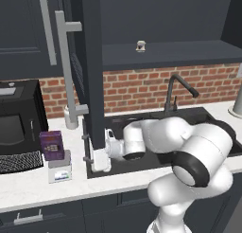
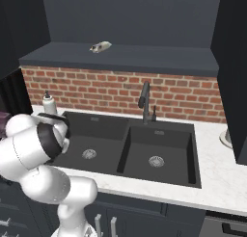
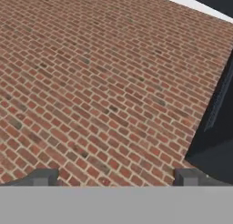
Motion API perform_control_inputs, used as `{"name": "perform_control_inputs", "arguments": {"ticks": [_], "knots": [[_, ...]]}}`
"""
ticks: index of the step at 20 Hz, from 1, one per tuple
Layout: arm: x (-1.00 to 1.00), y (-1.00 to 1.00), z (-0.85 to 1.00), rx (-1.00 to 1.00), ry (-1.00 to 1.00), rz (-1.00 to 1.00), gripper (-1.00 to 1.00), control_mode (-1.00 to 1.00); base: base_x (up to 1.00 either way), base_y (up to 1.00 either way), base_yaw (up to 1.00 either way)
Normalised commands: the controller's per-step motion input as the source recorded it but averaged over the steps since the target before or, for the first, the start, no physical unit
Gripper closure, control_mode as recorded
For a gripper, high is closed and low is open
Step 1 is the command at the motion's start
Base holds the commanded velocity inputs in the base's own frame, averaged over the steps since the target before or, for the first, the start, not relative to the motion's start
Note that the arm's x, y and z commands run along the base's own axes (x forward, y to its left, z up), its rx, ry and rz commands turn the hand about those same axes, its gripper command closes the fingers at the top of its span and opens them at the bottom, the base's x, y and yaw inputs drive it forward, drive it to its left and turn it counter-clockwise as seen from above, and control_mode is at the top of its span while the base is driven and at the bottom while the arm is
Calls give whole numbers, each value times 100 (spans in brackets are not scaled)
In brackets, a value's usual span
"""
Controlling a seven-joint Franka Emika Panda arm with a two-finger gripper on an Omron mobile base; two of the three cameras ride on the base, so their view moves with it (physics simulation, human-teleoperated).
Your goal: Pick the cereal and place it on the digital scale for weighing, and close the cabinet.
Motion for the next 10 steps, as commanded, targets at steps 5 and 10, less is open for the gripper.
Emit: {"name": "perform_control_inputs", "arguments": {"ticks": [5, 10], "knots": [[-20, -12, 55, 1, -17, -4, -100, -100, 0, 0, 0], [-27, -31, 56, 1, -19, -8, -100, -100, 0, 0, 0]]}}
